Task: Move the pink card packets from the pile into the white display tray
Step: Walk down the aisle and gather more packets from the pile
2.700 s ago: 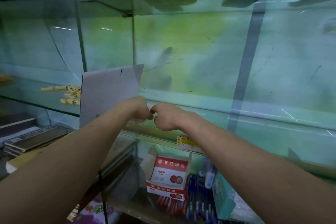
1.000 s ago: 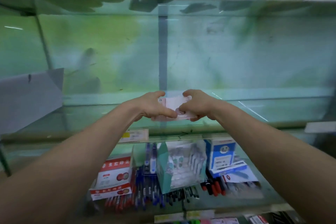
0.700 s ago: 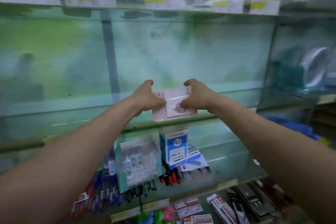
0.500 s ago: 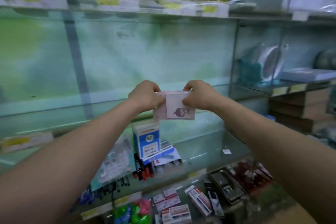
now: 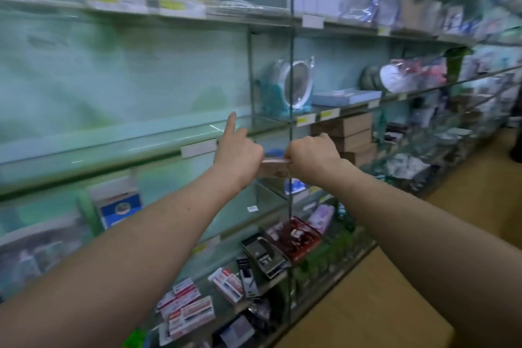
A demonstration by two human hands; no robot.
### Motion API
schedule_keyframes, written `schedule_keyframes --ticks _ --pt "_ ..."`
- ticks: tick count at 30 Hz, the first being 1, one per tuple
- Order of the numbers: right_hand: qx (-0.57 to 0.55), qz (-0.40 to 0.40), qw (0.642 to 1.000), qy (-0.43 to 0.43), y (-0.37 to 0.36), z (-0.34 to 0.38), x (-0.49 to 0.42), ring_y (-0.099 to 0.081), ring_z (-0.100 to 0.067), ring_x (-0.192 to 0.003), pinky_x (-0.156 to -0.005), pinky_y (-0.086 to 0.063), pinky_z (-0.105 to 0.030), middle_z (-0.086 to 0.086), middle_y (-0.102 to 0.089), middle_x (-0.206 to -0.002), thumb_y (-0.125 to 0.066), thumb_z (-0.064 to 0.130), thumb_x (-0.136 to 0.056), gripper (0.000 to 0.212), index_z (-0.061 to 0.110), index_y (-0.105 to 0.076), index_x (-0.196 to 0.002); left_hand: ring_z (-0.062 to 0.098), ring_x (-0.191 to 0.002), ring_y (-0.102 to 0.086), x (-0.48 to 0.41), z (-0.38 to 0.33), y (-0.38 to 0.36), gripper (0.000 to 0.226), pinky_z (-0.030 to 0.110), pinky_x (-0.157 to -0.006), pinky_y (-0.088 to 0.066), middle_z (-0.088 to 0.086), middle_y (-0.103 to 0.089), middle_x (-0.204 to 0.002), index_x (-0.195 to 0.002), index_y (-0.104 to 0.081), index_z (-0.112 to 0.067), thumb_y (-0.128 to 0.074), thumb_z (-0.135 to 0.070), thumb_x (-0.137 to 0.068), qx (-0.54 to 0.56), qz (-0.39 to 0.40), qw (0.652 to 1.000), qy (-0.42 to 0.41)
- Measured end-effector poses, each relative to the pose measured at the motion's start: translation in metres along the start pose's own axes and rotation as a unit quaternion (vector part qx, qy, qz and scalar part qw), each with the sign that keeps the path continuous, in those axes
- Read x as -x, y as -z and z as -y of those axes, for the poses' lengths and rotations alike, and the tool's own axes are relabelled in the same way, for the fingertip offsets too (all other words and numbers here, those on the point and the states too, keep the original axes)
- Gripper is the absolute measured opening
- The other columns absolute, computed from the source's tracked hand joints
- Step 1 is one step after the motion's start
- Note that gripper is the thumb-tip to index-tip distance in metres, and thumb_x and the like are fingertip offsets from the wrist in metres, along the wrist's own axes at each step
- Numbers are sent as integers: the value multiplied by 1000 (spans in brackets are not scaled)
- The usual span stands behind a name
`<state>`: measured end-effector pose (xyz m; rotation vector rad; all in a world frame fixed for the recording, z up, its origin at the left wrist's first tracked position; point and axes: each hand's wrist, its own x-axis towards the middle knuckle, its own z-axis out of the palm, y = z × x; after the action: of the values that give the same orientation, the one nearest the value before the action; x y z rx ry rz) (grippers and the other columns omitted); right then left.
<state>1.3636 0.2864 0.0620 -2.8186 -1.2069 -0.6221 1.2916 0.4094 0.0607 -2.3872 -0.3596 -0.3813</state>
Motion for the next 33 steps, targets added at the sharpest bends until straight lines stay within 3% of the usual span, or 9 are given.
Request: schedule_keyframes --ticks 3,5,9,14,20,25,33 --pt "29 -3 999 -33 -5 -37 18 -61 -26 -105 -102 -29 -38 -6 -66 -109 -57 39 -91 24 21 -65 -105 26 -114 -49 -16 -36 20 16 52 -117 3 2 -70 -98 -95 -68 -24 -53 -22 -91 9 -21 999 -29" --pt "46 -11 998 -52 -9 -60 27 -61 -25 -102 -101 -29 -38 -5 -68 -104 -54 28 -92 16 22 -66 -100 26 -114 -49 -27 -58 31 18 53 -117 2 3 -69 -100 -98 -68 -23 -51 -20 -92 10 -35 998 -48" --pt "66 -3 993 -94 -19 -103 37 -61 -24 -99 -102 -28 -38 -3 -69 -100 -52 16 -90 19 23 -67 -99 26 -116 -48 -51 -95 44 23 54 -116 2 4 -68 -104 -101 -68 -23 -48 -17 -93 16 -53 995 -87" --pt "77 -8 990 -119 -38 -148 34 -62 -24 -97 -100 -29 -40 -4 -68 -99 -50 14 -89 18 21 -66 -92 27 -116 -48 -92 -132 46 17 55 -116 4 3 -70 -98 -95 -70 -22 -54 -21 -91 36 -67 990 -114" --pt "118 17 982 -148 -60 -206 5 -45 -22 -70 -96 -30 -39 1 -51 -72 -47 12 -91 17 21 -60 -83 26 -117 -47 -158 -173 36 13 55 -114 6 -1 -68 -100 -95 -69 -25 -57 -28 -92 48 -75 988 -128" --pt "119 14 982 -146 -76 -250 -39 -47 -20 -71 -96 -31 -38 3 -51 -74 -49 17 -92 18 23 -66 -93 26 -116 -48 -220 -189 30 18 54 -116 4 -1 -67 -99 -94 -69 -24 -52 -18 -92 63 -91 985 -129" --pt "126 1 983 -135 -96 -312 -97 -47 -20 -73 -91 -33 -37 2 -53 -76 -49 19 -94 17 22 -66 -98 26 -116 -47 -305 -209 22 21 53 -116 2 1 -67 -103 -98 -68 -23 -48 -21 -94 66 -95 986 -122"
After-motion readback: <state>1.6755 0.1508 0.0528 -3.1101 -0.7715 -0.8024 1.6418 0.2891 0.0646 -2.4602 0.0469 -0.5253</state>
